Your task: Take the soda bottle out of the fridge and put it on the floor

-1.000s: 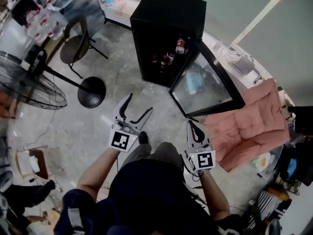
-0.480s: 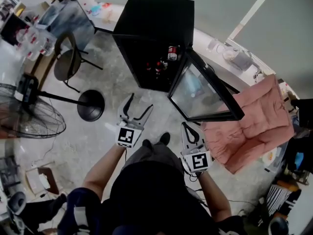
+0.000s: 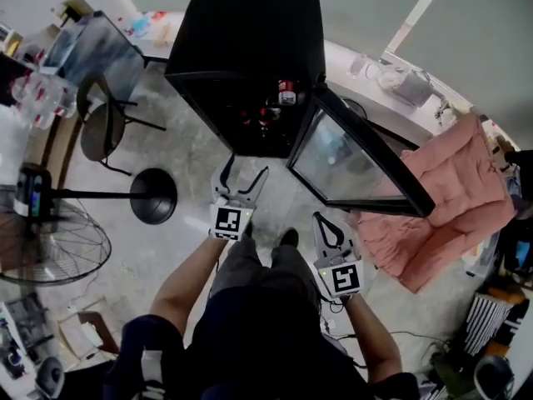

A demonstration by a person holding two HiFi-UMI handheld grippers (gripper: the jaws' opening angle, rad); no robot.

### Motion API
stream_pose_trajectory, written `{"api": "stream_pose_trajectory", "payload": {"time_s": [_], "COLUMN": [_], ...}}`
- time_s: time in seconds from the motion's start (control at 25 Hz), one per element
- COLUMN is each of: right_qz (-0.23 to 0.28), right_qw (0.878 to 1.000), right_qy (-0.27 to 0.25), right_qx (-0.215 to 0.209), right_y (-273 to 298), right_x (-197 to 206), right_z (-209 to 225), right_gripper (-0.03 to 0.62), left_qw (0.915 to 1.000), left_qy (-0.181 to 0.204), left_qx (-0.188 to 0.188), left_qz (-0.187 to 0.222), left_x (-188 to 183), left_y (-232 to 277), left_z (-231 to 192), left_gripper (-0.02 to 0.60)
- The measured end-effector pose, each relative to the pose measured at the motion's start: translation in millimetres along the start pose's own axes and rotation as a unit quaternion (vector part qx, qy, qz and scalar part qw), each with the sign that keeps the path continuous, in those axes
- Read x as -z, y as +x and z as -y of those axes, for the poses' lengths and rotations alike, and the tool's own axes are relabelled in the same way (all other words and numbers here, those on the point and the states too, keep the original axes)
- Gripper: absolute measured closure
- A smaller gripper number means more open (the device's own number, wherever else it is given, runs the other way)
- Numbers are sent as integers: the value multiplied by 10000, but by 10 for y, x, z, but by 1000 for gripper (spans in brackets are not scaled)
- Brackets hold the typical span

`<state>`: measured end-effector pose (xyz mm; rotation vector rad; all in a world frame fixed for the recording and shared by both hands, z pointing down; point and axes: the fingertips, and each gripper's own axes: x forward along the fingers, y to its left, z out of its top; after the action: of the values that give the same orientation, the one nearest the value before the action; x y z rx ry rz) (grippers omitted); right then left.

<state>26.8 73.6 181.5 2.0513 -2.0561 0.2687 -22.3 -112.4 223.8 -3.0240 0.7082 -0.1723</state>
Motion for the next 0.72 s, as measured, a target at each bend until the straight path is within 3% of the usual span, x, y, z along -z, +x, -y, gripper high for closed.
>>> {"api": "stream_pose_trajectory", "payload": {"time_s": [0.44,0.72], "right_qz": [76,180], "right_qw": [9994,9993], "right_qy": [17,-8], "right_qx": [324,329], "right_y": [822,1195], "right_x": [711,1441], "right_z": [61,219], "right_gripper": [576,576], "left_qw": [9992,9989], "left_qy": [205,166], "left_qx": [324,297], "left_qz": [-102,-316], "left_x": [1324,2483], "left_y": [865,1452], "left_z": [-341,-349], "left_gripper": [238,238]}}
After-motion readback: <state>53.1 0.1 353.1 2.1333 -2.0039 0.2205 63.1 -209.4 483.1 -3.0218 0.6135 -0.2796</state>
